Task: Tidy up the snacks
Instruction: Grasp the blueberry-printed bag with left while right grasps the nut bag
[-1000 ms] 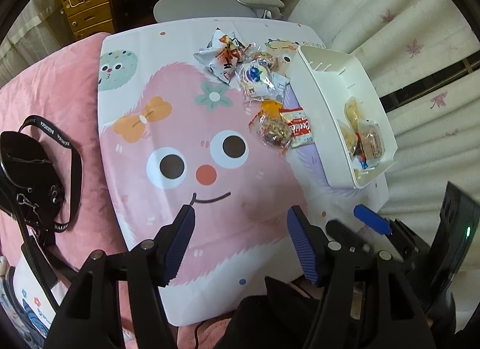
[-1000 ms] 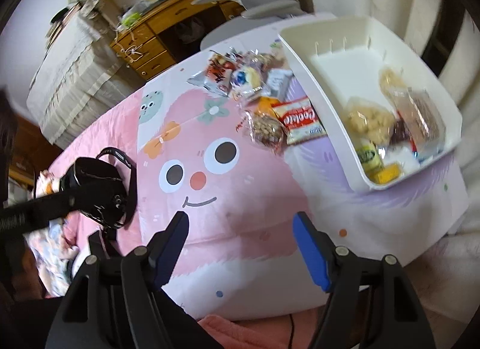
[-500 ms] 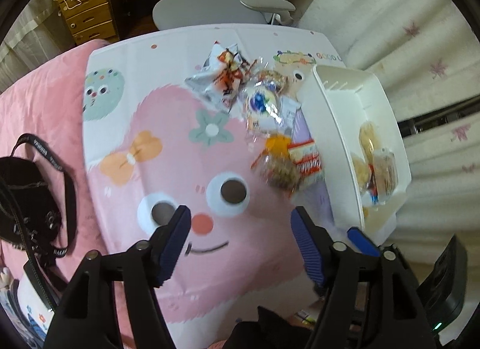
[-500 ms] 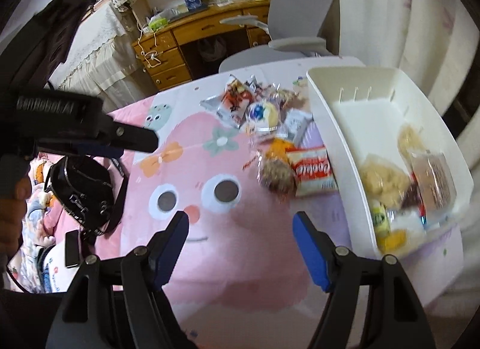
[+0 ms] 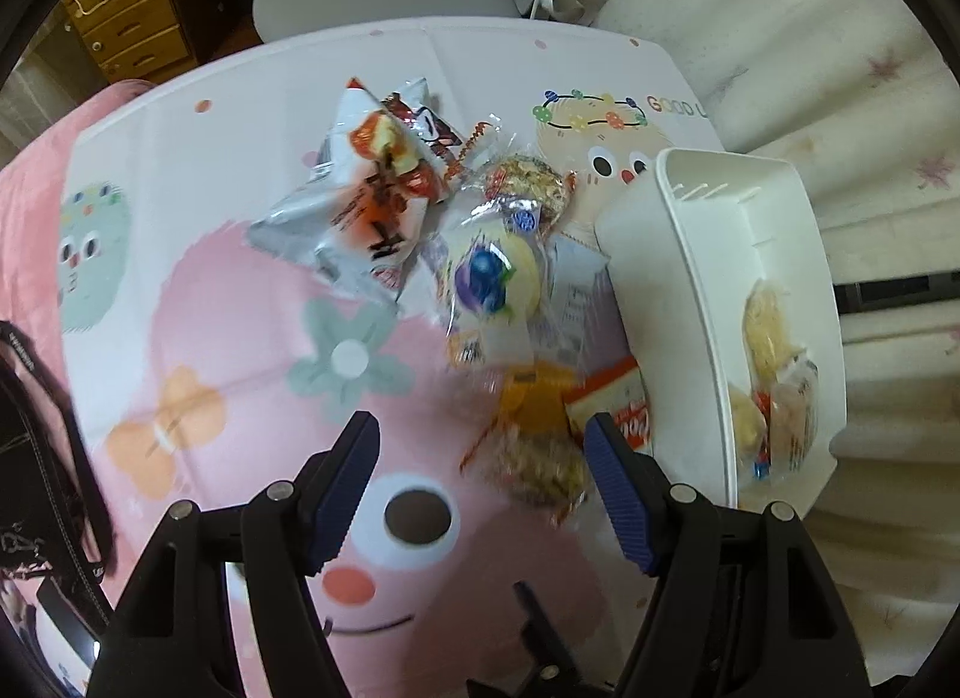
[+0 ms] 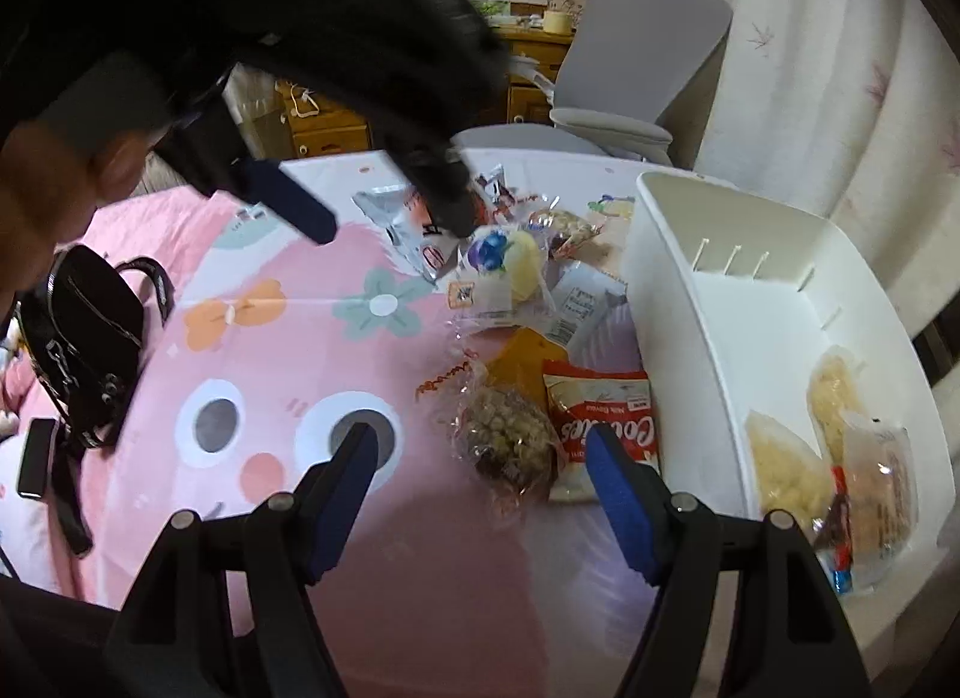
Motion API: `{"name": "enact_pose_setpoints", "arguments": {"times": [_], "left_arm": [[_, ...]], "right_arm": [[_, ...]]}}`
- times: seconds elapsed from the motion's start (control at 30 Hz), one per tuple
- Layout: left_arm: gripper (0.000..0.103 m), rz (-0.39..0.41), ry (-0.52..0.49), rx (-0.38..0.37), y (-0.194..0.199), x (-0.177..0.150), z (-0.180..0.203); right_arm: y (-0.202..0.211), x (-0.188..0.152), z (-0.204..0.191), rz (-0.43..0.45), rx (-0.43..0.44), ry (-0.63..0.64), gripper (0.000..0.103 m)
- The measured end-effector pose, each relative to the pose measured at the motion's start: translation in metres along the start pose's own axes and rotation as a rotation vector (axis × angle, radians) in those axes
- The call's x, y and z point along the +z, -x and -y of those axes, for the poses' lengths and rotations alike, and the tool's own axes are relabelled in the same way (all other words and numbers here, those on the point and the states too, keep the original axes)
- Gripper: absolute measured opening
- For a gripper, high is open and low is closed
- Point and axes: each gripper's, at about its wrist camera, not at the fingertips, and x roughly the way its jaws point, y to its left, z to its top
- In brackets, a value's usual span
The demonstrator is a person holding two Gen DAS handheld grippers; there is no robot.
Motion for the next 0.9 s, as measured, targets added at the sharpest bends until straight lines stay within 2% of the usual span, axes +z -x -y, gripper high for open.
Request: {"name": "enact_pose_setpoints", "arguments": {"times": [0.17,0.3,0.7,0.9], "left_arm": [[0.071,-0.007,0.049,-0.031,-0.030,0.022,-0.003],[0.071,-0.050,0.058,-0.040,-0.059,0.035,-0.003],[0.071,-0.056,0.049,-0.042,-0.097,0.055,0.006],[0.069,-0.036,0.074,-0.050,-0.099,0.058,0.004]], "right_arm": [[-0.026,-0.002,0.001,-0.034,-0.006,0.021,0.072],[-0.039,-0.004,0.002,-0.052,-0.009,0.028,0.072],[-0.060,-0.006,0.002,-0.054,-0.014,0.042,0.072],[-0.061,-0.008,0.001,-0.023,-0.038,0.059,0.057]]}}
